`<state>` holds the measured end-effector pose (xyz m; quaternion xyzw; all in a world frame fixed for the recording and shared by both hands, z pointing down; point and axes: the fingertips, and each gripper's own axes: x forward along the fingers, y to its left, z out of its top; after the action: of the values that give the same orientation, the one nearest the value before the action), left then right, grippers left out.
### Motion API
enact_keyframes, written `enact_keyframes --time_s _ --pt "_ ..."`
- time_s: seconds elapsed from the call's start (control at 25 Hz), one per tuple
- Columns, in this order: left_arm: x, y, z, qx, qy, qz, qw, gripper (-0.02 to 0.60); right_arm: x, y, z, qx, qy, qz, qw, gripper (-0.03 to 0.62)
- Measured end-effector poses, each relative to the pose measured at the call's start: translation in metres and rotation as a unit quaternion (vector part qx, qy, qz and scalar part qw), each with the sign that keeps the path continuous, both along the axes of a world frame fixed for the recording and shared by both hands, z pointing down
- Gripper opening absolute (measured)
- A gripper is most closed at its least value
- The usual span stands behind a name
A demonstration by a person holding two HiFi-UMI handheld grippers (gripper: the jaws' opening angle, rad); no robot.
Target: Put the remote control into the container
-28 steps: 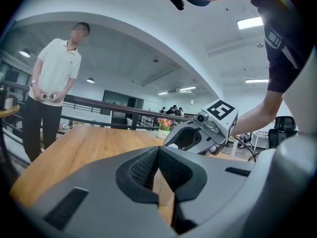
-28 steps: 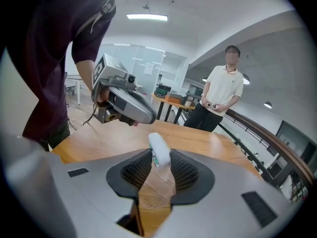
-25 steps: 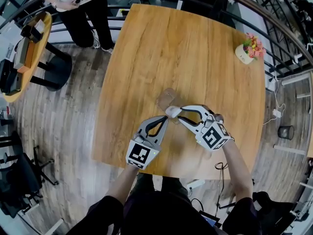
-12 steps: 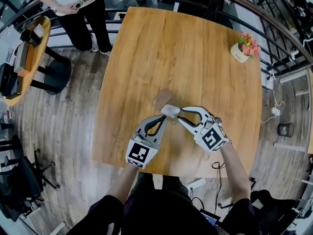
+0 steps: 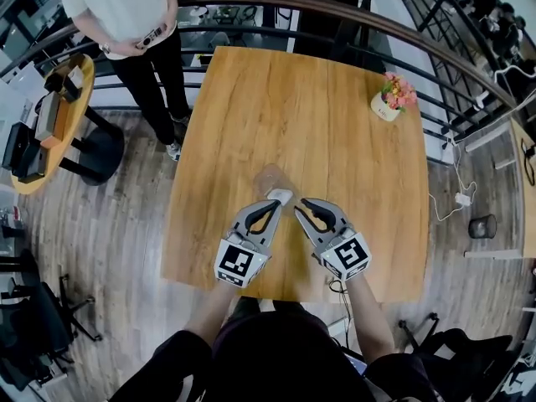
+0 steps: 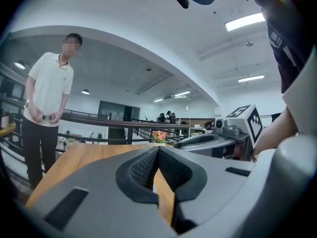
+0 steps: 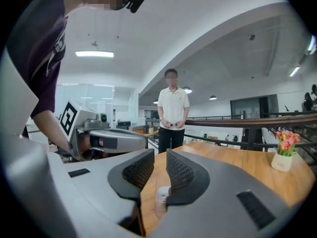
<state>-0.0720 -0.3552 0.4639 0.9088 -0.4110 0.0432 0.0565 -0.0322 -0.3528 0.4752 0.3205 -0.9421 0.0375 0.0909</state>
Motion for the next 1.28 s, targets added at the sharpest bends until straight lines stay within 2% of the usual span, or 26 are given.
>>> enact_keyframes --time_s 0.16,0.44,1.28 --pt "0.012 0.018 -0.019 0.024 0.004 0.008 0.9997 0.012 0.012 0.016 -0.025 0.003 -0.064 0.053 0.997 0.05" --pt "0.019 0.047 -0.033 0.035 0.002 0.017 0.9993 0.012 0.014 0.044 -0.044 0.007 -0.113 0.083 0.99 0.02" --pt "0.021 0.067 -0.034 0.039 -0.005 0.019 0.999 0.012 0.013 0.064 -0.047 0.006 -0.138 0.095 0.986 0.018"
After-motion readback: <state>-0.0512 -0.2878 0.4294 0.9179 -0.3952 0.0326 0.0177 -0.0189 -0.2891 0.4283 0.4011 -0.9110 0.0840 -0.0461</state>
